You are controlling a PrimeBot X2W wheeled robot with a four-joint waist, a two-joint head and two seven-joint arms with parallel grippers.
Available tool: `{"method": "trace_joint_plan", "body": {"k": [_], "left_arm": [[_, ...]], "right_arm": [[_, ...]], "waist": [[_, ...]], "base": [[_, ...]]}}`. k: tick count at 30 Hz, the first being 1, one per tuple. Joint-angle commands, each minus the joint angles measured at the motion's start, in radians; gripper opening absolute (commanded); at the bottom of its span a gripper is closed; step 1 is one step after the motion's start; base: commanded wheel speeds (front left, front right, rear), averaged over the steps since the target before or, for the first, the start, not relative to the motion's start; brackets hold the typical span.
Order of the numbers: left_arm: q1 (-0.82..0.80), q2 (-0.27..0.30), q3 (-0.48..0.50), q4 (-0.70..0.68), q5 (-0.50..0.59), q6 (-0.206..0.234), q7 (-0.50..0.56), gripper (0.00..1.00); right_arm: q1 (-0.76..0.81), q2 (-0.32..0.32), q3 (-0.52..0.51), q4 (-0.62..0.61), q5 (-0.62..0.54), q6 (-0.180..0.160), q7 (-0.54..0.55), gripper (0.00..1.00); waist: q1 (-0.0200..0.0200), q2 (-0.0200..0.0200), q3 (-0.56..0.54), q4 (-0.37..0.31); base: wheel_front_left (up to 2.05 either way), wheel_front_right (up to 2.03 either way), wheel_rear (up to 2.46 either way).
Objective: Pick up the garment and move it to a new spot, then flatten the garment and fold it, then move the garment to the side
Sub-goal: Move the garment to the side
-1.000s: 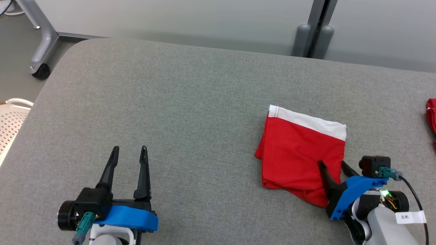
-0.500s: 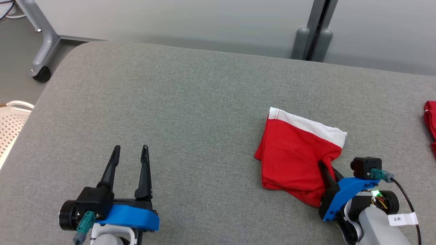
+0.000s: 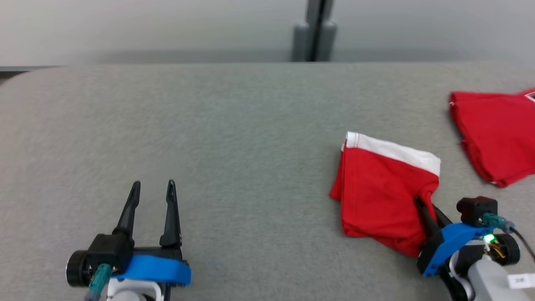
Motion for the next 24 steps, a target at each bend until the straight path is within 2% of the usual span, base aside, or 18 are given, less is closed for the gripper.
{"method": "trace_joint_plan", "body": {"k": [1,8,13,17,24], "left_arm": [[-0.013,0.009,0.003,-0.004,0.009,-0.001,-0.003,1.0],[-0.05,0.016,-0.001,-0.008,0.019,-0.005,-0.003,1.0],[-0.084,0.022,-0.008,0.0,0.023,-0.01,-0.003,1.0],[-0.097,0.024,-0.012,0.007,0.025,-0.012,-0.003,1.0],[-0.099,0.024,-0.008,0.003,0.019,-0.004,-0.003,1.0]], "right_arm": [[0.022,-0.026,0.003,-0.027,0.016,0.0,0.003,0.0],[0.067,-0.069,-0.023,-0.075,0.037,0.0,0.011,0.0],[0.082,-0.09,-0.036,-0.109,0.031,0.0,0.018,0.0],[0.055,-0.098,-0.022,-0.139,0.017,0.0,0.02,0.0],[-0.04,-0.159,0.038,-0.209,-0.049,0.0,0.041,0.0]], "waist": [[0.0,-0.0001,-0.014,-0.07],[0.0,-0.0001,0.003,-0.196],[0.0,-0.0001,0.018,-0.251],[0.0,-0.0001,0.025,-0.262],[0.0,-0.0001,0.045,-0.226]], "base": [[0.0,0.0,0.0],[0.0,0.0,0.0],[0.0,0.0,0.0],[0.0,0.0,0.0],[0.0,0.0,0.0]]}}
